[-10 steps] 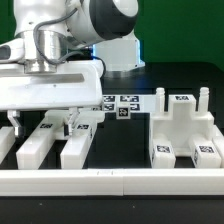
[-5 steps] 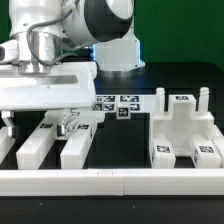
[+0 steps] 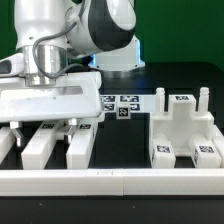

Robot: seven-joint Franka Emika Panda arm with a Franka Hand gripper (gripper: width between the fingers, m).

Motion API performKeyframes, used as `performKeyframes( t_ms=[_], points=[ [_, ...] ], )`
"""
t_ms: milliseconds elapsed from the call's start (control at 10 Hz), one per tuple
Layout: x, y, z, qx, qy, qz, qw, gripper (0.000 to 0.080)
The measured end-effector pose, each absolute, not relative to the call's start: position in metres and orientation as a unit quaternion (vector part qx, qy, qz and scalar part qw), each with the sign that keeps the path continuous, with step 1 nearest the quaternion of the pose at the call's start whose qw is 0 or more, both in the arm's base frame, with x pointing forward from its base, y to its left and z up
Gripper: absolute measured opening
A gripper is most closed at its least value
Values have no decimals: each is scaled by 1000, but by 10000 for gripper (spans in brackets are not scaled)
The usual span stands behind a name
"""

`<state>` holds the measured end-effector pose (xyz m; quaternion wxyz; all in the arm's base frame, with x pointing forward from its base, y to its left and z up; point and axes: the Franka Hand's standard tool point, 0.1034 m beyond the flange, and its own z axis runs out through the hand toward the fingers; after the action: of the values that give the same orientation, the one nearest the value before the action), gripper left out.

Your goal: Assemble chair

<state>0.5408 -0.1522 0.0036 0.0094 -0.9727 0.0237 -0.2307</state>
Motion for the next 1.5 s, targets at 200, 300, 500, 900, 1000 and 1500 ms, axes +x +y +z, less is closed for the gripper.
performKeyframes(
  t_ms=[200,300,500,900,1000,1500],
  points=[
    [541,-152,4,-973,26,-230,10,548],
    [541,-152,4,-973,27,-230,10,357],
    [541,-152,4,-973,27,-230,10,280],
    [541,-152,5,-974,27,-226,15,280],
    [541,-153,18,-977,24,-212,26,280],
    [549,-140,96,-988,32,-127,82,281]
  ],
)
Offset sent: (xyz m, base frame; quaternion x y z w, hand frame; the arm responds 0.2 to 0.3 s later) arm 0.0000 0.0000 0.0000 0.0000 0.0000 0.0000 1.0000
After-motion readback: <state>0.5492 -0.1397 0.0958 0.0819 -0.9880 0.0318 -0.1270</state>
